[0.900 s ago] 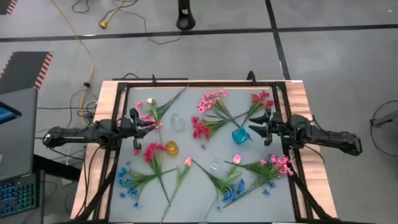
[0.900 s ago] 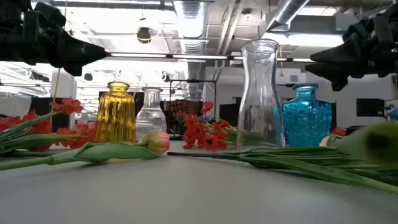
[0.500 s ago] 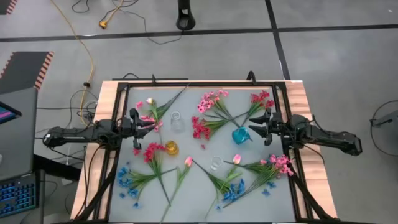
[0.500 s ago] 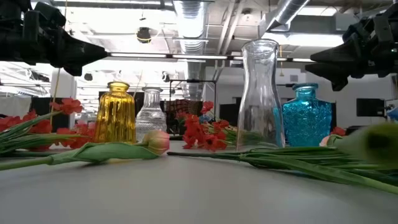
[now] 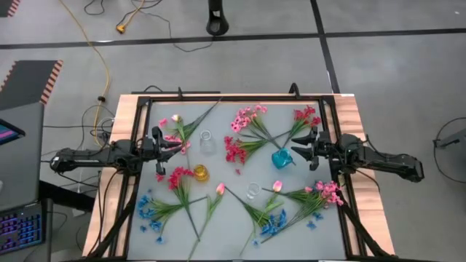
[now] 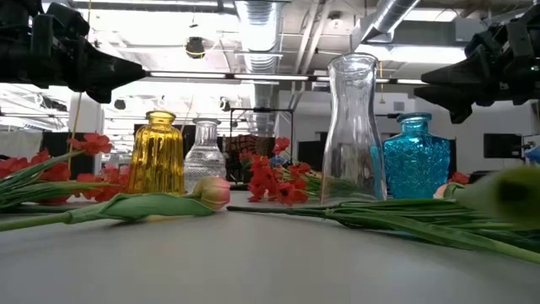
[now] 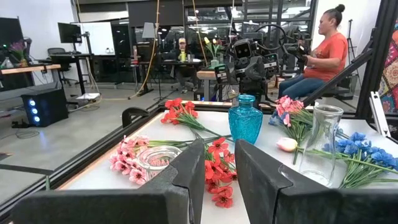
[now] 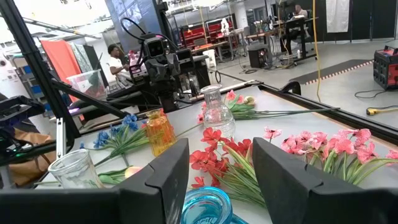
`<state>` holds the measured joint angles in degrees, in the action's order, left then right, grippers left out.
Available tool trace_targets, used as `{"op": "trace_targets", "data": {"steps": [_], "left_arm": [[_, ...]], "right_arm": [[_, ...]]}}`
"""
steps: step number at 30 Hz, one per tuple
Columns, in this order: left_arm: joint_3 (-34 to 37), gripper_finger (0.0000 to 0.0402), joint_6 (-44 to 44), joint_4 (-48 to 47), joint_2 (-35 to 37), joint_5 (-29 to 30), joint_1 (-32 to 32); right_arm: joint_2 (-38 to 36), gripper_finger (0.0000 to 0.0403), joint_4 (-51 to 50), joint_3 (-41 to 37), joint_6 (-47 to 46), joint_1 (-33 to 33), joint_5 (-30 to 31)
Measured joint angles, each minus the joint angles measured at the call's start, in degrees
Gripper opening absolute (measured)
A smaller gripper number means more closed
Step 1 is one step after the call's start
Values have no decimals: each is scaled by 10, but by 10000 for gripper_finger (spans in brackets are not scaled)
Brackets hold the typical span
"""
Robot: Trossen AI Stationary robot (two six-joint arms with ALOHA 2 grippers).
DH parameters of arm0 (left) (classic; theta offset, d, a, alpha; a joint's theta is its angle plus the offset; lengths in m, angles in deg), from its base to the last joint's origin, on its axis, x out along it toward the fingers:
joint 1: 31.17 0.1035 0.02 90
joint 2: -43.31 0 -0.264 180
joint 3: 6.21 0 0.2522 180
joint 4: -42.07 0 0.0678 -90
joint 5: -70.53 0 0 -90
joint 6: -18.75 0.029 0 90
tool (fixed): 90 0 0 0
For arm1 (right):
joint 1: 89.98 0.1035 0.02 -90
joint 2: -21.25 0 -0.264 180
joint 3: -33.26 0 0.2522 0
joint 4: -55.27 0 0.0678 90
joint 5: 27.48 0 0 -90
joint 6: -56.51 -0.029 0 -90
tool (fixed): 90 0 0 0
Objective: Sort flowers into vase by color
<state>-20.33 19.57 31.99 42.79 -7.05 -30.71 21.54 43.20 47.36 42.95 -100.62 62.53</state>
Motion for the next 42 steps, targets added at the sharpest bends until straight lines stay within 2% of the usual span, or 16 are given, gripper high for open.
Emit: {"op": "trace_targets", "data": {"steps": [23, 29, 35, 42], "left_arm": [[0, 77, -22, 0, 0, 0, 0], [0, 77, -2, 0, 0, 3, 0], [0, 77, -14, 0, 0, 3, 0], [0, 77, -14, 1, 0, 3, 0]], "right_arm": [[0, 202, 6, 0, -1, 1, 0], [0, 202, 12, 0, -3, 1, 0], [1, 202, 14, 7, -106, 1, 0], [4, 202, 16, 51, -110, 0, 21]]}}
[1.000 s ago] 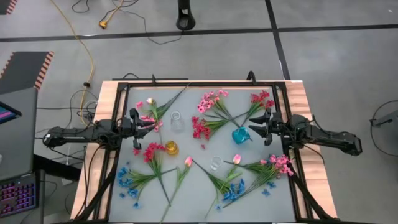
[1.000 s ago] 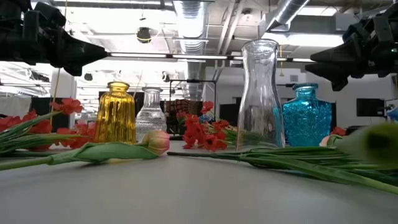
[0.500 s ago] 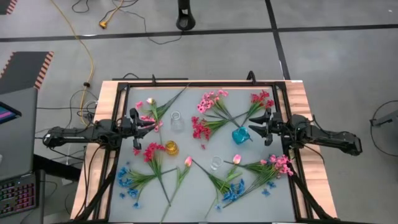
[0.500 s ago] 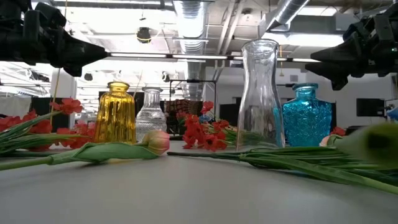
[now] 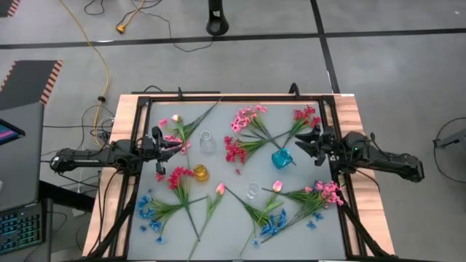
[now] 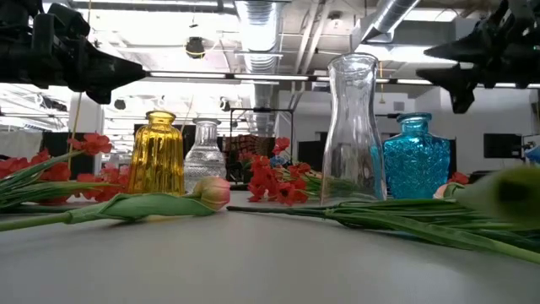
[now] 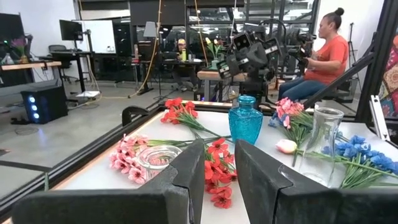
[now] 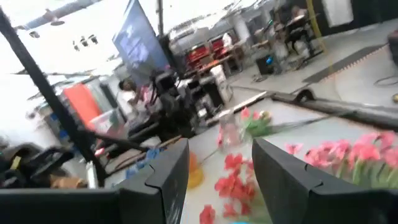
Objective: Sort flowers into vase by color
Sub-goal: Put the top right red flowers into the blue vase
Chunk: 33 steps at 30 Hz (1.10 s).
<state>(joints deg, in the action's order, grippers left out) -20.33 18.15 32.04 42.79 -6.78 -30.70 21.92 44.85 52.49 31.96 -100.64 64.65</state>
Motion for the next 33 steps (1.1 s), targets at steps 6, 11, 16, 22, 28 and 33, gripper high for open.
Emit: {"op": "trace_targets", "data": {"steps": [6, 11, 16, 22, 28, 33], "left_arm": [[0, 77, -11, 0, 0, 0, 0], [0, 77, -12, 0, 0, 0, 0], [0, 77, -12, 0, 0, 0, 0], [0, 77, -12, 0, 0, 0, 0], [0, 77, -12, 0, 0, 0, 0], [0, 77, -15, 0, 0, 0, 0]], "right_arm": [[43, 202, 1, 65, 0, 0, 67], [123, 202, -1, 126, 9, 0, 96], [224, 202, -60, 199, 3, 0, 196], [331, 202, -216, 291, -160, -4, 373], [406, 202, -394, 360, -323, -44, 367], [473, 202, -484, 369, -398, -106, 286]]}}
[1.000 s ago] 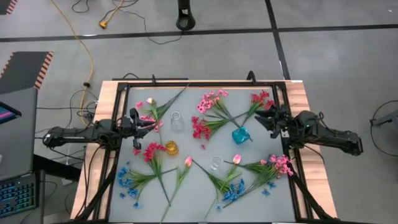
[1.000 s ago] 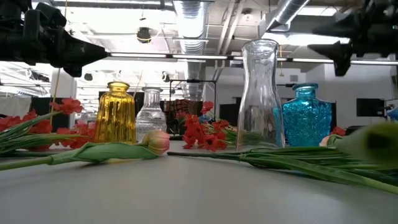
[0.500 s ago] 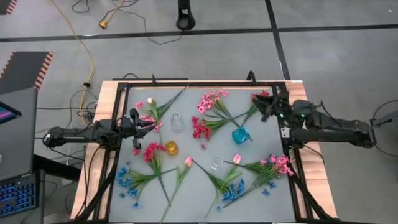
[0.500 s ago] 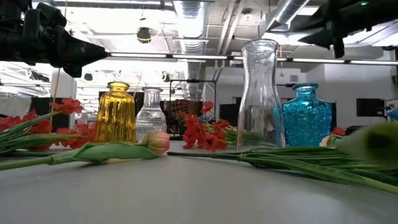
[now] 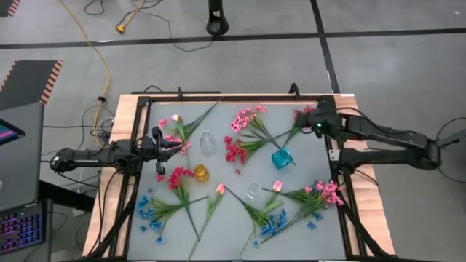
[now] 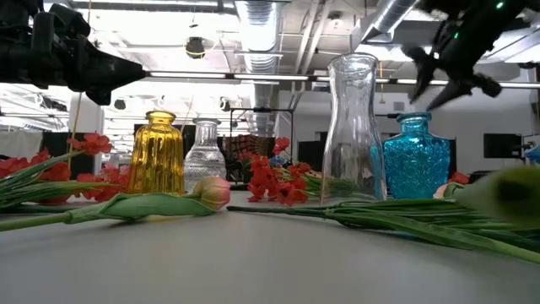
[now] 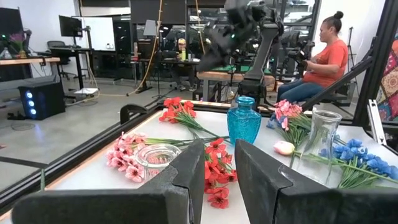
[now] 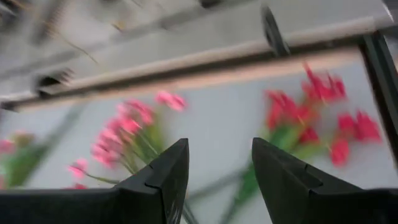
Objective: Sort flowers into vase by color
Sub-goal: Put the top right red flowers into the blue vase
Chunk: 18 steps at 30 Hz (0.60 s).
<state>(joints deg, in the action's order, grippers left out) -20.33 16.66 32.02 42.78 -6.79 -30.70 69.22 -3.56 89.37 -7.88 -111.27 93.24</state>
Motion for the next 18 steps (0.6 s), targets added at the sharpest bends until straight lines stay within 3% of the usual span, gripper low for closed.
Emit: {"op": "trace_targets", "data": {"steps": [6, 12, 18], "left_arm": [[0, 77, -7, 0, 0, 0, 0], [0, 77, -7, 0, 0, 0, 0], [0, 77, -7, 0, 0, 0, 0]], "right_arm": [[85, 202, -12, 0, 2, -95, -122], [174, 202, -12, 1, 4, -156, -163], [254, 202, 18, 1, 4, -172, -175]]}}
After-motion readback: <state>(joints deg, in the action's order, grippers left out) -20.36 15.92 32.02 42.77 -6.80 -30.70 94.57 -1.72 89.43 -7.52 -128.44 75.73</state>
